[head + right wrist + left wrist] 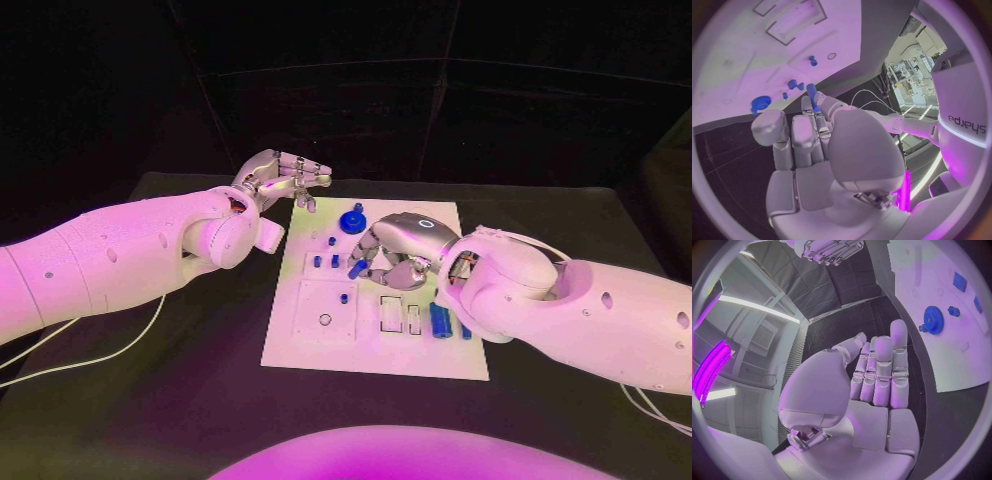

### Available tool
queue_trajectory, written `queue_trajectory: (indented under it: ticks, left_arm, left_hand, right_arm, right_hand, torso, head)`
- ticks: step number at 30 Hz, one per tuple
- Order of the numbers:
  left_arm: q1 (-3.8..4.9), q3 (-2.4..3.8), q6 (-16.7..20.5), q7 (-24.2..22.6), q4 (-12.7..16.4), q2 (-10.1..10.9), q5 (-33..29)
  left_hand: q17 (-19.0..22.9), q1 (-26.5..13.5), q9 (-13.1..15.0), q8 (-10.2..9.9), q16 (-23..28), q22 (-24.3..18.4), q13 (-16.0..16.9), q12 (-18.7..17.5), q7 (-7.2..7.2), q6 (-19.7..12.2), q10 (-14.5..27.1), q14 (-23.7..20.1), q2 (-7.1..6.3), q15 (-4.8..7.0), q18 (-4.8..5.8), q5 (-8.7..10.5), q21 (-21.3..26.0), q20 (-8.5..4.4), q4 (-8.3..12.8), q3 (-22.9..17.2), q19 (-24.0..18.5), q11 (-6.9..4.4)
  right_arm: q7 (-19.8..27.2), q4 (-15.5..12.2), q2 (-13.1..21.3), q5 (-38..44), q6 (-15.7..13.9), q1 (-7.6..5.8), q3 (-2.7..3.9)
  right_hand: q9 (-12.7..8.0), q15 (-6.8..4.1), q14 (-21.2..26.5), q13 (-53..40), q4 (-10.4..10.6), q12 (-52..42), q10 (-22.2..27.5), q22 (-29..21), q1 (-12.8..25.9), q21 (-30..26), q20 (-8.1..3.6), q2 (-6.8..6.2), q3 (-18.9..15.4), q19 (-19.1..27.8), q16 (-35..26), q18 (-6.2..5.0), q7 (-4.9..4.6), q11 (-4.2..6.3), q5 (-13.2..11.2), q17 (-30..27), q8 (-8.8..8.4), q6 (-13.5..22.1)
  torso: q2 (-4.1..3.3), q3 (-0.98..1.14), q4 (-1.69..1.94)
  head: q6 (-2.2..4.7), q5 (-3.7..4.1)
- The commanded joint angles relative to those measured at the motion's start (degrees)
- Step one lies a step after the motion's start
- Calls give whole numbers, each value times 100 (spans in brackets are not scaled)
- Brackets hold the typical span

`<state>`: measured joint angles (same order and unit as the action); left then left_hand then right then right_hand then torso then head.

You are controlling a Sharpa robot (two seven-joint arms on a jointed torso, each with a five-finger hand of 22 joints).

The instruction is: Assemble the parts on the task board

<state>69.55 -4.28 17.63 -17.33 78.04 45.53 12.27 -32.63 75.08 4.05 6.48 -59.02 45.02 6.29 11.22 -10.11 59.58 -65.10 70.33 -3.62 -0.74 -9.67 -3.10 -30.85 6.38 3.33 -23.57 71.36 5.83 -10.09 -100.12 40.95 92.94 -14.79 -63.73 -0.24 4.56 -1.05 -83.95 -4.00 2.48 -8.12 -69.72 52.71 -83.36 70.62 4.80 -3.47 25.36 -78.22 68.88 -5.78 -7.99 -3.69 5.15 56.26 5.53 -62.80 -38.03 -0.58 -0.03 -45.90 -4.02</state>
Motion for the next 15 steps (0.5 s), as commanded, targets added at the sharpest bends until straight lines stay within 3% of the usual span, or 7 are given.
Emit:
queue_trajectory:
  ticks: [1,5,10,15]
  left_arm:
    - [10,6,-60,-40,10,-46,-20]
    - [10,6,-64,-36,5,-89,-20]
    - [12,5,-63,-33,14,-114,-20]
    - [12,5,-62,-35,10,-128,-20]
  left_hand:
    - [5,8,-1,32,18,-6,7,25,0,-54,38,-43,33,-16,-75,22,39,15,-13,34,-25,-7]
    - [5,8,-1,32,18,-6,7,25,0,-54,38,-43,33,-16,-75,22,39,15,-13,34,-25,-7]
    - [5,8,-1,32,18,-6,7,25,0,-54,38,-43,33,-16,-75,22,39,15,-13,34,-25,-7]
    - [5,8,-1,32,18,-6,7,25,0,-54,38,-43,33,-16,-75,22,39,15,-13,34,-25,-7]
  right_arm:
    - [262,14,-179,-8,-85,98,-1]
    - [361,111,-391,9,-7,206,-14]
    - [421,277,-602,60,144,282,-129]
    - [418,401,-734,148,247,353,-178]
  right_hand:
    - [-1,-2,-95,1,-2,25,-19,-3,-3,18,7,-41,53,-9,21,-74,-38,-28,38,-4,-21,6]
    - [-1,-1,-95,0,-7,30,-19,0,-1,19,8,-43,62,-9,23,-74,-39,-28,45,-2,-23,6]
    - [-2,2,-93,0,-16,41,-18,-3,6,18,10,-50,78,-7,22,-74,-43,-33,60,-8,-29,8]
    - [-3,4,-93,0,-18,48,-15,1,13,21,12,-55,83,-7,24,-74,-46,-36,64,-7,-33,11]
  torso:
    - [9,-15,9]
    - [1,-1,-24]
    - [-3,-1,-22]
    - [-8,13,-13]
  head:
    - [12,-9]
    - [15,-66]
    - [3,-94]
    - [-7,-118]
